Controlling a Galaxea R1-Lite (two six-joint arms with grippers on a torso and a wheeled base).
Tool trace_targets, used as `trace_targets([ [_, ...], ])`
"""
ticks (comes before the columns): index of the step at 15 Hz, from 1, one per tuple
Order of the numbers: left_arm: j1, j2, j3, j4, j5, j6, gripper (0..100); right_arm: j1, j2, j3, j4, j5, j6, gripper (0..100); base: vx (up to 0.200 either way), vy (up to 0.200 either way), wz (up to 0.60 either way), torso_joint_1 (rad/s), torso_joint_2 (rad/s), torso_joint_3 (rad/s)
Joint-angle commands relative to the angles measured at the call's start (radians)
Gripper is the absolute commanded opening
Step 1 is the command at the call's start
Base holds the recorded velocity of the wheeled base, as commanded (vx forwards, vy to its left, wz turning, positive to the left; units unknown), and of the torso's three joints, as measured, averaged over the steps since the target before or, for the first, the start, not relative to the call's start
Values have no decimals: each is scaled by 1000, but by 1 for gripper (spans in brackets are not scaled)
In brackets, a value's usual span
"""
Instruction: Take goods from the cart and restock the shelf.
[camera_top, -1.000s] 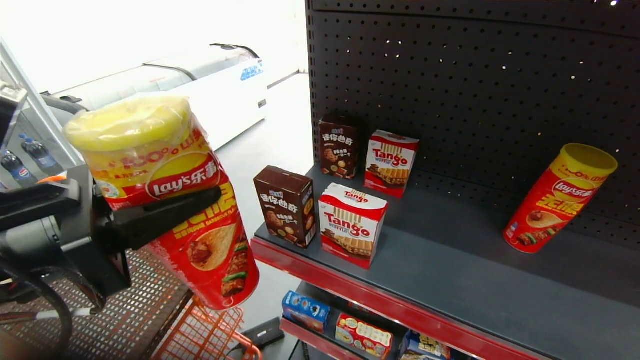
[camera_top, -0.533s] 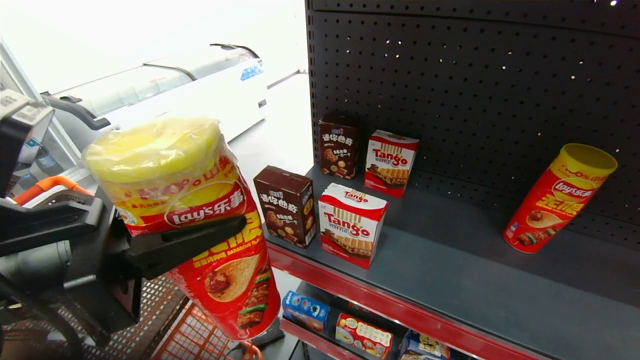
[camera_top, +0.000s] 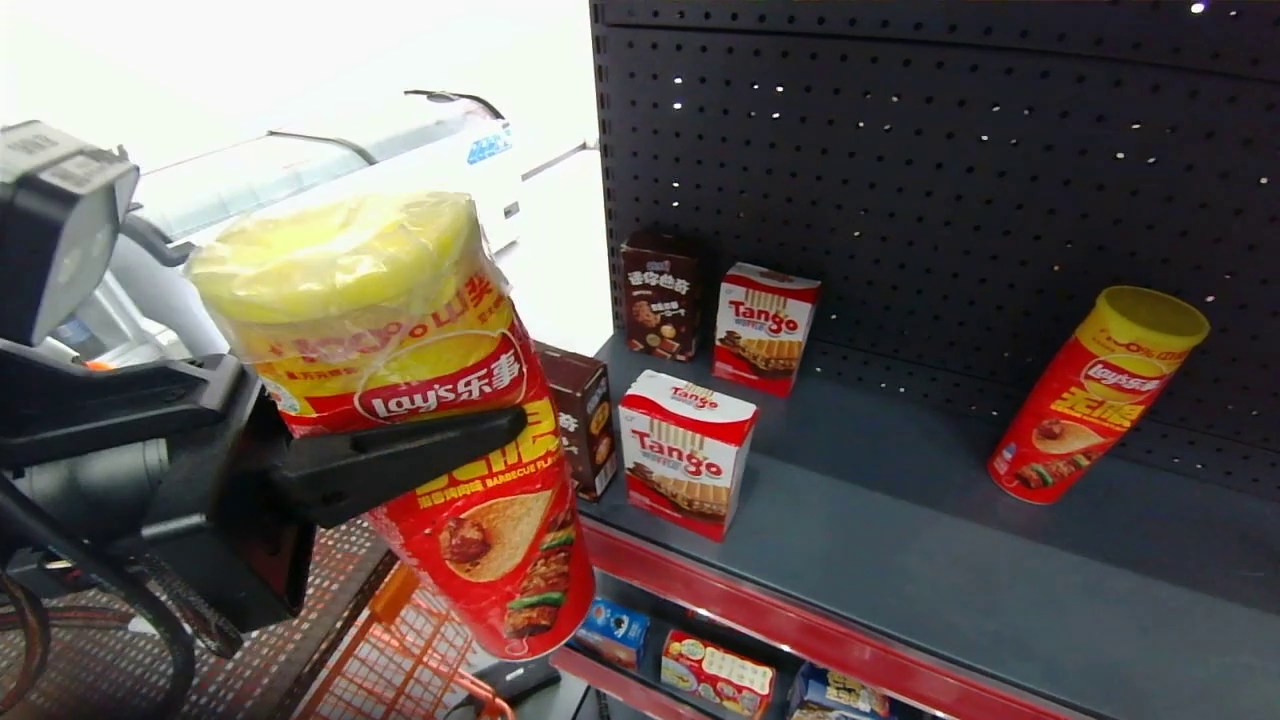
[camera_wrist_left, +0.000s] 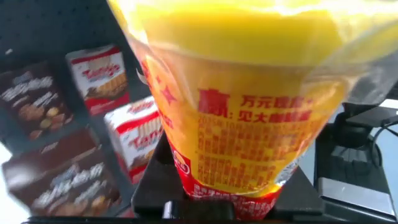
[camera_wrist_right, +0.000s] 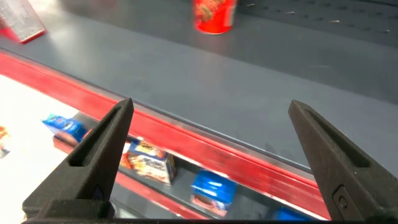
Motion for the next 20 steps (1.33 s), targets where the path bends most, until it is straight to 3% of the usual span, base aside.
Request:
trace_targets([
  [1,-15,12,-5,0,0,-2,0,1,1,0,1,-1,0,100,0,0,-600,-2,2,-2],
  [7,-27,40,-41,0,1,-2,0,2,1,0,1,-1,2,100,0,0,-600,6,1,0],
  [20,-18,34,-23,0,6,-2,0,1,1,0,1,-1,2,100,0,0,0,0,0,0],
])
